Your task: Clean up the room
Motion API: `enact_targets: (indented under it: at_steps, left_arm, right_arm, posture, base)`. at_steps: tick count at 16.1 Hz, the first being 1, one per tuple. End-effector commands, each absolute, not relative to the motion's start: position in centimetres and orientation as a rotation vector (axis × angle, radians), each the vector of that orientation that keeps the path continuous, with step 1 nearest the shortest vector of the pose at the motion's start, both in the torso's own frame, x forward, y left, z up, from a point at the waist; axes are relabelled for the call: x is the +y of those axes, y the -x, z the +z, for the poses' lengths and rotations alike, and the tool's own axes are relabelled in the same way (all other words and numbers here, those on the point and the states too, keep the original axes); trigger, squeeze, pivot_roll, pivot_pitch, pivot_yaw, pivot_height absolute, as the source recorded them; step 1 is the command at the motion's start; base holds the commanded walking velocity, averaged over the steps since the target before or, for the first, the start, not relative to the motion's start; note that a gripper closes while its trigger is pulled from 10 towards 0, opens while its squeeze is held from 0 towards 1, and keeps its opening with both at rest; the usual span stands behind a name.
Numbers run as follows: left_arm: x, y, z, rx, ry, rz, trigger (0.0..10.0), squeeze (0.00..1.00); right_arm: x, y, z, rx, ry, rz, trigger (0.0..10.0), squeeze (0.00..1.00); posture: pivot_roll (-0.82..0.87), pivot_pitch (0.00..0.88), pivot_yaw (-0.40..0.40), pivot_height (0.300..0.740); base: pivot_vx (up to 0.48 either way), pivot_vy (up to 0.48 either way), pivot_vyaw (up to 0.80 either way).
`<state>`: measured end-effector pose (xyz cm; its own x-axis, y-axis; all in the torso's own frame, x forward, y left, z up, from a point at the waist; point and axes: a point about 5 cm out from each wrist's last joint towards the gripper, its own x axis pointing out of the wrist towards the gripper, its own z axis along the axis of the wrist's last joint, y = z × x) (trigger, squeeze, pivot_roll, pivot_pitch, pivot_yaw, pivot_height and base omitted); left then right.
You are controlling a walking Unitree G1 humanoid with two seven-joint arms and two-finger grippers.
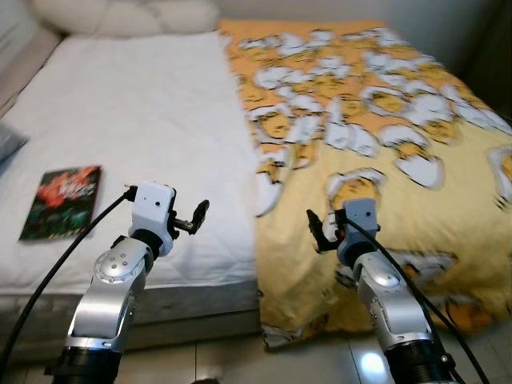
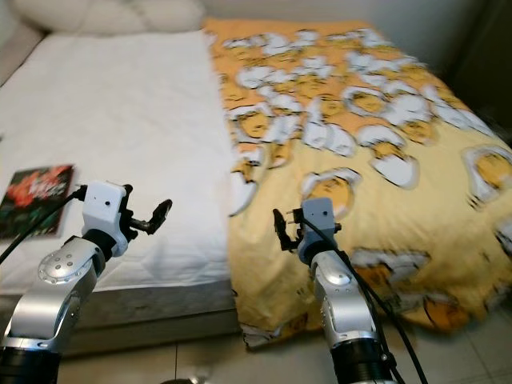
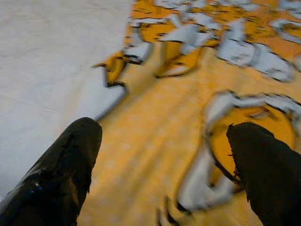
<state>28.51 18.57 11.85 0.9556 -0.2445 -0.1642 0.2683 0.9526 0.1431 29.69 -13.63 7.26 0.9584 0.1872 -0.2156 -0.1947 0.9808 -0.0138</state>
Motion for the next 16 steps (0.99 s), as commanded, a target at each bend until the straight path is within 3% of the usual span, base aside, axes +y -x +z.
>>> enact_targets:
  at_steps: [1,3,10,12,13,16]
  left_arm:
    - [18.7,-28.5,11.8,0.150,-0.161,-0.254,10.0,0.97]
    - [18.8,-28.5,11.8,0.150,-0.158,-0.253,10.0,0.97]
    - [18.9,-28.7,11.7,0.155,-0.161,-0.253,10.0,0.96]
    - [18.6,-28.5,11.4,0.173,-0.187,-0.288,10.0,0.95]
    - [18.4,-28.3,11.3,0.185,-0.216,-0.327,10.0,0.94]
    - [18.4,-27.4,11.3,0.249,-0.287,-0.460,10.0,0.95]
  right_arm:
    - [-13.2,-29.7,7.4,0.216,0.030,0.209,10.0,0.00]
    - [-13.1,-29.7,7.4,0.219,0.024,0.217,10.0,0.00]
    - [-12.3,-30.1,7.1,0.268,0.032,0.323,10.0,0.00]
    - [-12.5,-31.2,6.2,0.380,0.056,0.315,10.0,0.00]
    - [-12.3,-31.9,5.6,0.444,0.112,0.334,10.0,1.00]
    - [-11.0,-33.4,5.0,0.535,0.168,0.377,10.0,1.00]
  posture:
    - [0.11,0.000,-0.015,0.740]
    - [0.11,0.000,-0.015,0.740]
    - [0.11,0.000,-0.006,0.740]
    - [0.11,0.000,-0.002,0.740]
    - [0.11,0.000,0.000,0.740]
    - [0.12,0.000,0.002,0.740]
  base:
    - [0.322,0.000,0.80]
    - [0.326,0.000,0.72]
    - [0.333,0.000,0.00]
    - [0.000,0.000,0.00]
    - [0.000,0.000,0.00]
    - [0.000,0.000,0.00]
